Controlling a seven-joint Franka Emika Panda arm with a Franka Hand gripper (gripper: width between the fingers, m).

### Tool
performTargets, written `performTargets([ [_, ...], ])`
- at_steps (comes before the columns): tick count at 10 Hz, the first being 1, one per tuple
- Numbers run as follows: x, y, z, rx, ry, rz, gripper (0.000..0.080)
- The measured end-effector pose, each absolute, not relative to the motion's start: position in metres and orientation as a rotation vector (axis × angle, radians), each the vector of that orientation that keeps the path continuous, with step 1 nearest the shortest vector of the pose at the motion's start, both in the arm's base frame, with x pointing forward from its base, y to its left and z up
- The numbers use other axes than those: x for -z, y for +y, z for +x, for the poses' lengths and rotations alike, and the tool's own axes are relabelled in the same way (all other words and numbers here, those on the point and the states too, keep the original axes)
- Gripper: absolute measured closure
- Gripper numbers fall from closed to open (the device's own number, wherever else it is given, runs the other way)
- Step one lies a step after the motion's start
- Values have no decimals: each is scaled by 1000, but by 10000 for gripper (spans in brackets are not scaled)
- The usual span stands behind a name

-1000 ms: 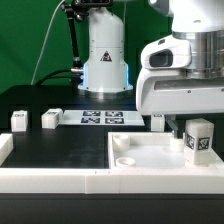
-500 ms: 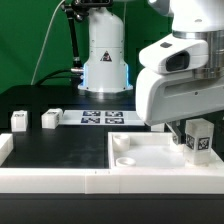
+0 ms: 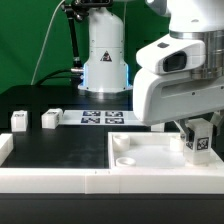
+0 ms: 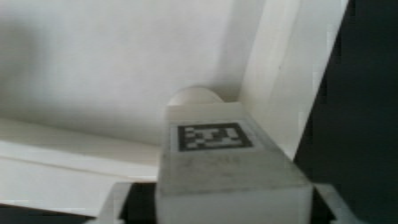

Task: Assemble one leg

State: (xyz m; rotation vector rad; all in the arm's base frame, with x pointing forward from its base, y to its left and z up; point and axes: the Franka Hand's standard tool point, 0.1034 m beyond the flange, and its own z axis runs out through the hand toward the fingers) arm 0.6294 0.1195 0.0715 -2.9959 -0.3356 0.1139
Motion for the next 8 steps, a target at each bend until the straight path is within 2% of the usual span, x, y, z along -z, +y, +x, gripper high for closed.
performTargets([
  [1, -71, 119, 629, -116, -302, -2998, 505],
  [8, -70, 115, 630, -175, 868, -2885, 505],
])
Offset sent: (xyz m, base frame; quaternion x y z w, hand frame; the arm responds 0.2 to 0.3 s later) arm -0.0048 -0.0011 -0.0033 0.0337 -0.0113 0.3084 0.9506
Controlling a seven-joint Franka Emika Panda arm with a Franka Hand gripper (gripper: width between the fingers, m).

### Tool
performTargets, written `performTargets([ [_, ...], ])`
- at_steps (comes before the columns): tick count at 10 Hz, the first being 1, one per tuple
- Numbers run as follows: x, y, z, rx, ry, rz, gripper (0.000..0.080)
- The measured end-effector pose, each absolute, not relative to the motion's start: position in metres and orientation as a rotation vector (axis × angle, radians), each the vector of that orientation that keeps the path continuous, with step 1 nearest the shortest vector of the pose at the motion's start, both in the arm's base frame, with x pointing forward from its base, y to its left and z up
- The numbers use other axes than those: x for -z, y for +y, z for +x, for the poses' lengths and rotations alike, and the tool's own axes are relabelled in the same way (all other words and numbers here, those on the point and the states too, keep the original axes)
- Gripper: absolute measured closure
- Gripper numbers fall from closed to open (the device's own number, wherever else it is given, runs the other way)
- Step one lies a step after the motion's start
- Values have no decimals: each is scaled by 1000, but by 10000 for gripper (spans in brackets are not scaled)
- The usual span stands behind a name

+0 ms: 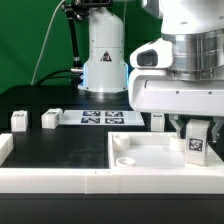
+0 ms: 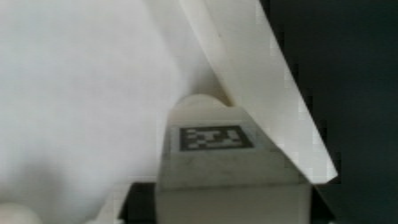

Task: Assemble one leg

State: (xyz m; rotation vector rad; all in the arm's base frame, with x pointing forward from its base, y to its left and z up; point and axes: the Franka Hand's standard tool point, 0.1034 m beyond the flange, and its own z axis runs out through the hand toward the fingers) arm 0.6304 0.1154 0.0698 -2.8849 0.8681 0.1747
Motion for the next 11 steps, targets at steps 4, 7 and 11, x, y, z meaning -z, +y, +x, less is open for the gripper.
performTargets([
  [4, -69, 118, 628, -207, 1521, -2605, 505],
  [7, -69, 119, 627, -231, 1738, -2467, 505],
  [11, -70, 121, 627, -219, 1451, -2638, 179],
])
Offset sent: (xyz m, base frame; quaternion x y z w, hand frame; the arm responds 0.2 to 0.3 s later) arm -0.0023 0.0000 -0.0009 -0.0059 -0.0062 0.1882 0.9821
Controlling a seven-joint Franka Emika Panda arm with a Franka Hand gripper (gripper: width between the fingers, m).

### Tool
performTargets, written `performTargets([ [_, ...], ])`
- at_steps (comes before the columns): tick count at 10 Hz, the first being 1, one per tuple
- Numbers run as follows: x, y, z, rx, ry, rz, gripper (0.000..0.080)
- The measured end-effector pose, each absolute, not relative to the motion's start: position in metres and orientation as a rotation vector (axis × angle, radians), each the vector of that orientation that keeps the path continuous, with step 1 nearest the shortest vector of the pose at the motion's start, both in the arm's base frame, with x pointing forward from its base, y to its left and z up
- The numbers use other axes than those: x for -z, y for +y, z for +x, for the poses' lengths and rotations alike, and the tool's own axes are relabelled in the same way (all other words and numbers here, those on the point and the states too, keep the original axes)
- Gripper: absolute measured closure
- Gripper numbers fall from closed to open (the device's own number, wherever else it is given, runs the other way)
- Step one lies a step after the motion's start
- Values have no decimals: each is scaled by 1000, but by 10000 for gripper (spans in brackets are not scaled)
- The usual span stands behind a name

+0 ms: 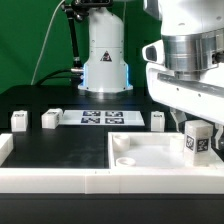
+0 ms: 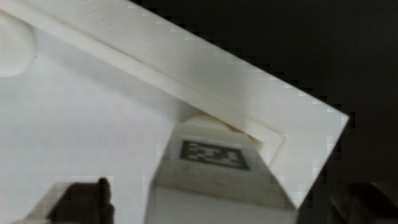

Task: Assemble one leg

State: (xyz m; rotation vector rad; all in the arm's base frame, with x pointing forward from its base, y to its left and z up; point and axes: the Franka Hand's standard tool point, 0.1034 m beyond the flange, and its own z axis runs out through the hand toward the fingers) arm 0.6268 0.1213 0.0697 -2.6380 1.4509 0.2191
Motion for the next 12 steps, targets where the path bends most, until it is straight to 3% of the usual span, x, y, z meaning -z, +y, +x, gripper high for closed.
performTargets([
  [8, -70, 121, 628, -102, 125, -3012, 150],
  [11, -70, 122, 628, -71, -138, -3015, 150],
  [12, -70, 122, 628, -72, -129, -3016, 280],
])
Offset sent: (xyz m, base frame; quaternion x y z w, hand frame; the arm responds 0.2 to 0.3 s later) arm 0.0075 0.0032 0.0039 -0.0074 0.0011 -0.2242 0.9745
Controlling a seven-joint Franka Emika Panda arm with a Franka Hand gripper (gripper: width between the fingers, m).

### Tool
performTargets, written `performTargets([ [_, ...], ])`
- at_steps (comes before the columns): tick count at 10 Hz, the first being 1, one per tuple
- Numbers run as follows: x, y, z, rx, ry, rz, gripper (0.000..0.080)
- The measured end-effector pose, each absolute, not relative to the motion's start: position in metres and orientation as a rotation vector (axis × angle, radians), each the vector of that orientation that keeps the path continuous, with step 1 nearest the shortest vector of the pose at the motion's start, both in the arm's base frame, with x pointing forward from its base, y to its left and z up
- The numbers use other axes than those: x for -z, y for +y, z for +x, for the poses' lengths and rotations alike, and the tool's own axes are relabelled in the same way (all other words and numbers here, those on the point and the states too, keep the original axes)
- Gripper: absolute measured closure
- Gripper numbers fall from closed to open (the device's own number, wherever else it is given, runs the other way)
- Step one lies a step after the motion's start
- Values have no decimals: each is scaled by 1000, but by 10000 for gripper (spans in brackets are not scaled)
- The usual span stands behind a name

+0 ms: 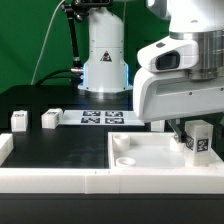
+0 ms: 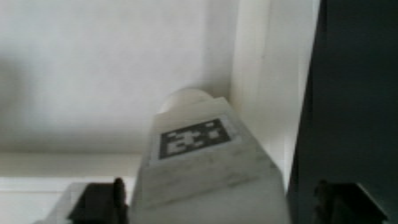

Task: Assemble one leg

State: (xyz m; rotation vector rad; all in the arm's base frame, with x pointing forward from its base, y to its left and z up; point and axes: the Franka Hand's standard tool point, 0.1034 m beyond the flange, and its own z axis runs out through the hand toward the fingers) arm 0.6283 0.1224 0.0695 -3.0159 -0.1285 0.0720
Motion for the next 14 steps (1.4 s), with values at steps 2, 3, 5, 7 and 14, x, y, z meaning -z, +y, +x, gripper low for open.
performTargets([
  [2, -70, 121, 629, -71, -127, -3017, 415],
  [3, -69, 120, 629, -72, -123, -3018, 505],
  [5, -69, 120, 629, -76, -51, -3019, 505],
  [7, -68, 118, 629, -65, 311, -2990, 505],
  [14, -68, 116, 629, -151, 1424, -2639, 505],
])
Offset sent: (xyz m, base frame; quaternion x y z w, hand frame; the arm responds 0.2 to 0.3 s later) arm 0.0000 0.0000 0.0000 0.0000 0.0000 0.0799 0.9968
